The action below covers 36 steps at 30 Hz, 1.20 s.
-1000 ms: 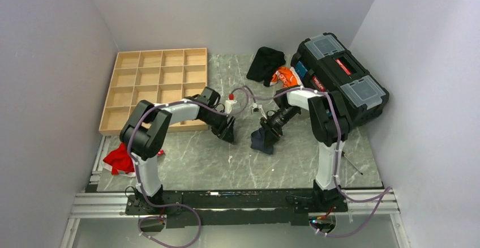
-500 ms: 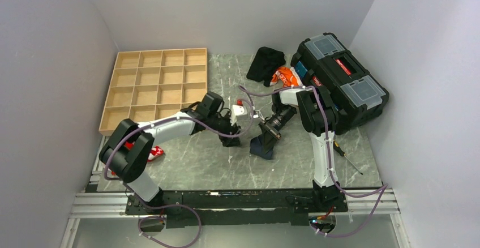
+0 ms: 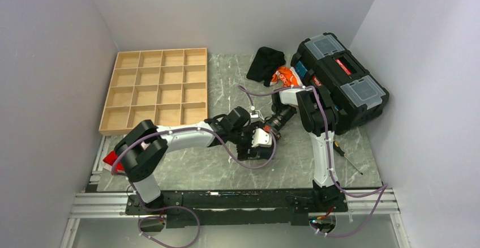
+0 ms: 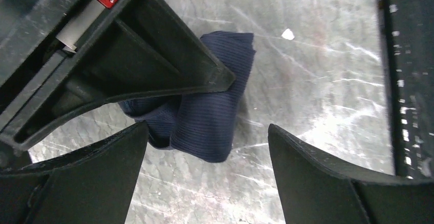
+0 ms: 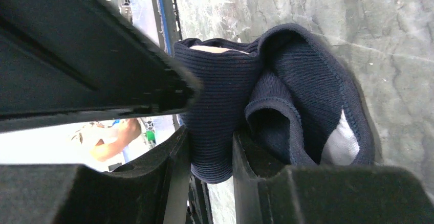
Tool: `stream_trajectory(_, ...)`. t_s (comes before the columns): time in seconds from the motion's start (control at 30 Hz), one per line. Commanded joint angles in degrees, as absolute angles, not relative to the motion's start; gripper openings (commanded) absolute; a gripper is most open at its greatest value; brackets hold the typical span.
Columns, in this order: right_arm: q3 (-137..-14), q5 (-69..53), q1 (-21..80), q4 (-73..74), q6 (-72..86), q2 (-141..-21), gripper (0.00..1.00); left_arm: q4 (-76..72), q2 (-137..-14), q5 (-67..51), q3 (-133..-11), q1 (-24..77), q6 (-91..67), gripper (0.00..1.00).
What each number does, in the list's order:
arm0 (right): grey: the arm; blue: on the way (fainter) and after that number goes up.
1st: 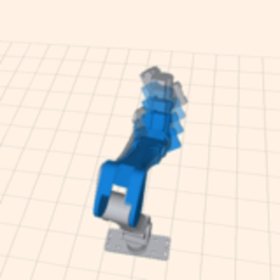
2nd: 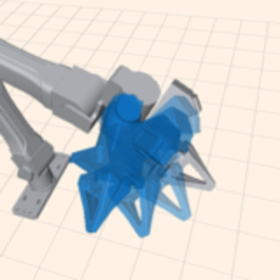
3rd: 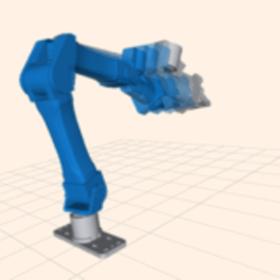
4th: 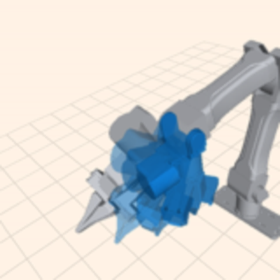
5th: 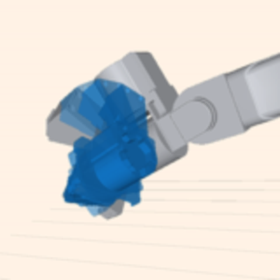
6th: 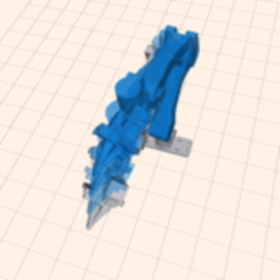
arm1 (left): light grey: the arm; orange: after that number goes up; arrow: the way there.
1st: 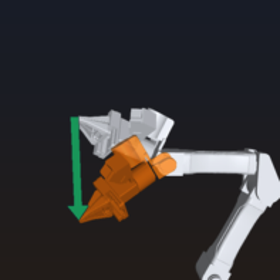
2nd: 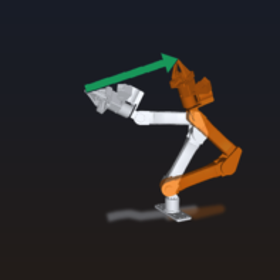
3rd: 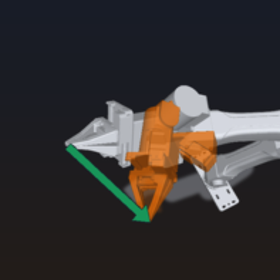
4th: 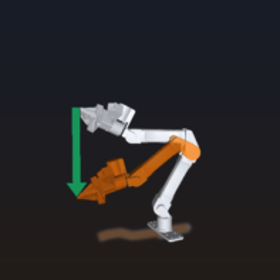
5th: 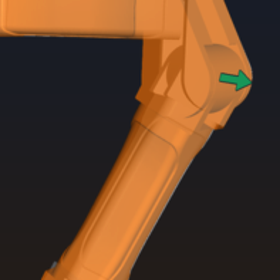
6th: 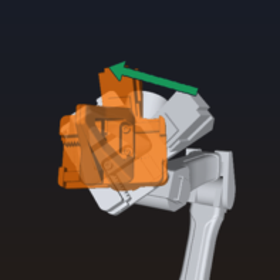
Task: Roll the underwear
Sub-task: Roll the underwear to the center of the board.
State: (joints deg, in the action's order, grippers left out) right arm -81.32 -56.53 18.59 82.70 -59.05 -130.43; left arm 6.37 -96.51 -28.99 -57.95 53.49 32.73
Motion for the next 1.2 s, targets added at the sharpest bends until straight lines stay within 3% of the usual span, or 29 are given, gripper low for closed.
stream_trajectory(0.0, -80.60, -51.24, 19.11, 77.08, -61.37, -131.84, 0.01, 3.69, -100.39, -23.30, -60.93, 55.23, 35.69, 0.92)
stream_trajectory(0.27, -80.59, -51.45, 19.14, 77.17, -61.42, -132.06, 0.02, 3.23, -104.22, -21.93, -63.12, 56.71, 33.90, 0.82)
stream_trajectory(0.6, -80.51, -51.42, 19.15, 76.96, -61.17, -131.67, 0.03, 6.00, -106.63, -22.59, -64.56, 57.63, 32.86, 0.49)
stream_trajectory(0.83, -80.64, -51.18, 19.16, 76.90, -60.91, -131.60, 0.07, 8.00, -107.18, -22.76, -63.28, 57.57, 33.34, 0.33)
stream_trajectory(0.93, -80.60, -50.87, 19.16, 76.54, -60.21, -131.07, 0.14, 9.47, -107.92, -23.34, -63.44, 57.58, 33.40, 0.20)
stream_trajectory(0.97, -80.52, -50.70, 19.20, 76.33, -59.78, -130.74, 0.16, 10.27, -108.24, -23.64, -63.73, 57.57, 33.44, 0.11)
stream_trajectory(1.03, -80.39, -50.27, 19.04, 75.97, -59.10, -129.74, 0.27, 12.28, -109.04, -24.41, -64.65, 57.57, 33.52, 0.01)
stream_trajectory(1.17, -79.37, -48.98, 18.87, 74.46, -57.51, -126.26, 0.46, 16.86, -110.83, -25.97, -66.48, 57.45, 33.62, 0.00)
